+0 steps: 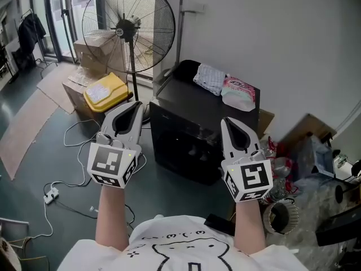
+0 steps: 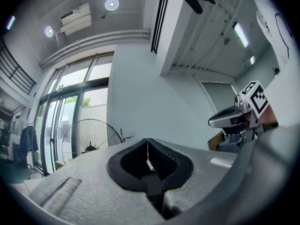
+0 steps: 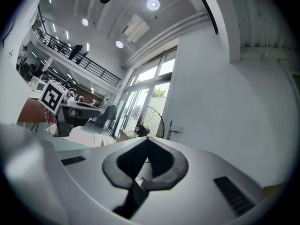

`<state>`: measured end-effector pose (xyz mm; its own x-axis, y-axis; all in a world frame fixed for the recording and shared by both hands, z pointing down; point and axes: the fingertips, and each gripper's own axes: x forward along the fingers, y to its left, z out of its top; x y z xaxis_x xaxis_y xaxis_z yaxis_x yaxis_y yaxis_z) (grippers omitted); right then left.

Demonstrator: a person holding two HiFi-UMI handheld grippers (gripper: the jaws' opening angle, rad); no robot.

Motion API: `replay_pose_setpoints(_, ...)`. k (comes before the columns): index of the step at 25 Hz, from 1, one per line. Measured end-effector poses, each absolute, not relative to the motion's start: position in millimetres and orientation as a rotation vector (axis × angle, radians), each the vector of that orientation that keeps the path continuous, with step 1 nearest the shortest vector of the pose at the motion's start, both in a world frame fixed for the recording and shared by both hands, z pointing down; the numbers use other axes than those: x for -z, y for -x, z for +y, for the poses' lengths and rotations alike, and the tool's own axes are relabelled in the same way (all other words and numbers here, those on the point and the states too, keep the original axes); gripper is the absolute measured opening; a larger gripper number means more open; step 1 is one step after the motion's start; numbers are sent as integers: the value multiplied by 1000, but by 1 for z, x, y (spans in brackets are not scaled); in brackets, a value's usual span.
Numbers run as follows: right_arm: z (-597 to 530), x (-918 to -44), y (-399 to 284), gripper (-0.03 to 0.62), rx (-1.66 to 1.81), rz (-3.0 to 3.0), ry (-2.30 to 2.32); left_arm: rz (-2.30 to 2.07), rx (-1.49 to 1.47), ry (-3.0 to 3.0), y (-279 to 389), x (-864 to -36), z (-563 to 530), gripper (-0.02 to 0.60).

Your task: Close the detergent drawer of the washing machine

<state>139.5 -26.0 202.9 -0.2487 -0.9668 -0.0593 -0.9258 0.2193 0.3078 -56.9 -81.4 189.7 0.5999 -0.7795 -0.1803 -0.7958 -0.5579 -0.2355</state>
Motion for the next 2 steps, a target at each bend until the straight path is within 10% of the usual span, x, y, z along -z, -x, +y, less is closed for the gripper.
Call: replay_pose_setpoints(2,-23,-203,-141,0,432,-2336,-1828,1281,-79,2532,55,-189,-77,17)
